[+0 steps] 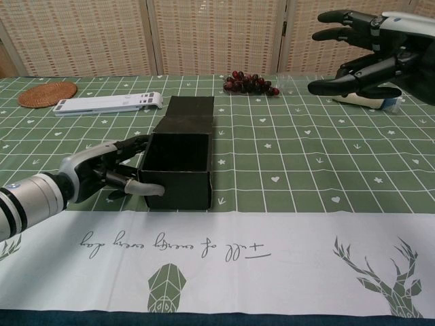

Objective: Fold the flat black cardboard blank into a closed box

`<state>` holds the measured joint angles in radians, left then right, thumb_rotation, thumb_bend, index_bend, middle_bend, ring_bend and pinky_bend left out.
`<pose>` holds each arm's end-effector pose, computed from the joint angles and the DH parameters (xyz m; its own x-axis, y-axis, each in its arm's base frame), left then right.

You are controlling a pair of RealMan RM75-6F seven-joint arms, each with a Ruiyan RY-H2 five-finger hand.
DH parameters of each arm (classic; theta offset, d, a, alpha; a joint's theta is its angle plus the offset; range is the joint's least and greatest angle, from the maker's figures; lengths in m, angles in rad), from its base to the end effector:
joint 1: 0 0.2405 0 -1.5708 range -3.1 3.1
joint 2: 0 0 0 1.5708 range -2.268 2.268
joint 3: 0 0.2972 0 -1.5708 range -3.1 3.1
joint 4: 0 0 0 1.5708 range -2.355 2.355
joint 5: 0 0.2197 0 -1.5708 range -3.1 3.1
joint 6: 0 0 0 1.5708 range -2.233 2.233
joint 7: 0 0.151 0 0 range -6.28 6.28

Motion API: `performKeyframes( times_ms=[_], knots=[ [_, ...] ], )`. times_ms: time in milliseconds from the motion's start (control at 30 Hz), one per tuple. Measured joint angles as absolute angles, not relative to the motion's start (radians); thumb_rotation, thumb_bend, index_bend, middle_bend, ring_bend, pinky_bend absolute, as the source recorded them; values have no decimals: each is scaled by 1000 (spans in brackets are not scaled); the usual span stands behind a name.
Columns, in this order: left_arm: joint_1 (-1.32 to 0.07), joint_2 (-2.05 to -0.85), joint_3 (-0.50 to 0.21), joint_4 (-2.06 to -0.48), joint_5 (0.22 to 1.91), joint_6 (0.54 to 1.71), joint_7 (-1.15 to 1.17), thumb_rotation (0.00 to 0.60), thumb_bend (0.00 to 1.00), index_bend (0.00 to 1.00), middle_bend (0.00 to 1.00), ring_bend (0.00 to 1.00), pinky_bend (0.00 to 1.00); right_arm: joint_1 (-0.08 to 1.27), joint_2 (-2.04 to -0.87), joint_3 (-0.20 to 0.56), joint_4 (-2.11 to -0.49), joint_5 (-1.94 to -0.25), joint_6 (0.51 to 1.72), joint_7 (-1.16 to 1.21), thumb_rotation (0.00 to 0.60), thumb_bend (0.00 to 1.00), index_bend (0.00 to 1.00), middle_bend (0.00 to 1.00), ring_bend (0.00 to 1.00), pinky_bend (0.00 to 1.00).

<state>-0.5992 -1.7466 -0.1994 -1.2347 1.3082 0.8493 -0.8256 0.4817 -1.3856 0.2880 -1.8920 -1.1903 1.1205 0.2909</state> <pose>-0.2186 0.3492 -0.0951 -0.5615 0.4898 0.6669 0.8042 0.1331 0.5793 -0.1673 -0.3160 0.0524 -0.4306 -0.3090 0.8480 -0.8699 -0.1083 -0.4811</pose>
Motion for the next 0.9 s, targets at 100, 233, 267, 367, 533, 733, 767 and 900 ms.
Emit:
performKeyframes(
  times_ms=[100,233,267,367,533,733,767,900],
  knots=[
    [-597,-1766,-204,-1218,1306,862,-830,600,112,225,260,609,881,483,-1388,288,-1885,-1179,1118,288,600,160,0,70,675,1000],
    [-592,-1772,-209,-1212,1310,879,-846,600,112,300,323,615,881,491,-1395,288,-1870,-1154,1105,271,600,240,0,95,675,1000],
    [-591,-1769,-209,-1215,1313,882,-850,600,112,305,326,615,881,495,-1398,289,-1863,-1143,1099,265,600,254,0,99,675,1000],
    [-585,-1746,-207,-1238,1326,893,-860,600,112,312,334,615,881,510,-1411,292,-1838,-1105,1078,249,600,256,0,104,675,1000],
    [-570,-1680,-201,-1314,1358,920,-882,600,112,313,336,615,881,541,-1459,300,-1774,-1050,1050,219,600,147,0,124,675,1000],
    [-549,-1581,-189,-1446,1401,963,-896,600,112,313,337,611,881,587,-1543,321,-1675,-969,1008,201,600,117,0,128,675,1000],
    [-546,-1565,-188,-1466,1409,970,-896,600,112,313,337,610,881,598,-1564,327,-1652,-957,1001,199,600,117,0,128,675,1000],
    [-541,-1505,-184,-1543,1429,990,-887,600,112,313,336,610,881,634,-1637,347,-1578,-924,979,196,600,117,0,128,676,1000]
  ],
)
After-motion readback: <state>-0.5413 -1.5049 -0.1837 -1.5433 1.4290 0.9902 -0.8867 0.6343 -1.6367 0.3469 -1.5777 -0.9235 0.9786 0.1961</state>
